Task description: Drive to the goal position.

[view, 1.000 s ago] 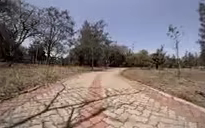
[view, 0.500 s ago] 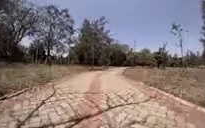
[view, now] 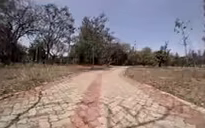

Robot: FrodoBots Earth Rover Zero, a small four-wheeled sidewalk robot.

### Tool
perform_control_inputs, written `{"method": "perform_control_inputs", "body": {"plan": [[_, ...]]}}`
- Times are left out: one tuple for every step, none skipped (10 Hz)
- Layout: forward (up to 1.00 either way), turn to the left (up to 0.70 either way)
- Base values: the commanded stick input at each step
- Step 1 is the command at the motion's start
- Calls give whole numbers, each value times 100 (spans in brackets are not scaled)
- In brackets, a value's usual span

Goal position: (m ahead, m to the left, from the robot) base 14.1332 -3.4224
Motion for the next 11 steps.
{"method": "perform_control_inputs", "body": {"plan": [[100,0],[100,0],[100,0],[100,0],[100,0],[100,0],[100,0],[100,0],[100,0],[100,0],[100,0]]}}
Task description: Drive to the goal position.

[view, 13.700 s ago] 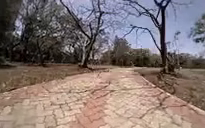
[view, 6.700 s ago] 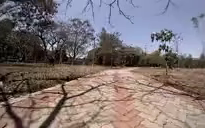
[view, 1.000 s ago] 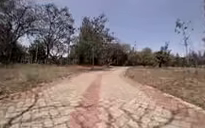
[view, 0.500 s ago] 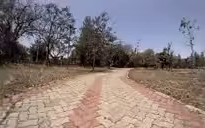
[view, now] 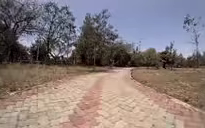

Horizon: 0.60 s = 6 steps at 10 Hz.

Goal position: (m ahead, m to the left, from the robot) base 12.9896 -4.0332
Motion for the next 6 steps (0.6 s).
{"method": "perform_control_inputs", "body": {"plan": [[100,0],[100,0],[100,0],[100,0],[100,0],[100,-11]]}}
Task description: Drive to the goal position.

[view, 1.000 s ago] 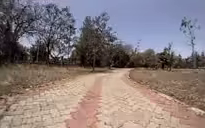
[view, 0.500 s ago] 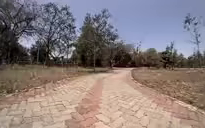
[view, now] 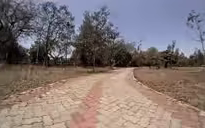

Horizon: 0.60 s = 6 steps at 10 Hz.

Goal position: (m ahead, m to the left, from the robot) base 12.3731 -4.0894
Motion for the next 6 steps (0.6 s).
{"method": "perform_control_inputs", "body": {"plan": [[100,-23],[100,-27],[100,-26],[100,0],[100,0],[100,0]]}}
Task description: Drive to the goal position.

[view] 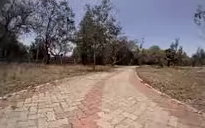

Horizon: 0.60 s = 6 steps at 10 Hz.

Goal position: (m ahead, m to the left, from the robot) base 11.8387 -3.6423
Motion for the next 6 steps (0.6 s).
{"method": "perform_control_inputs", "body": {"plan": [[100,0],[100,0],[100,0],[100,0],[100,0],[100,0]]}}
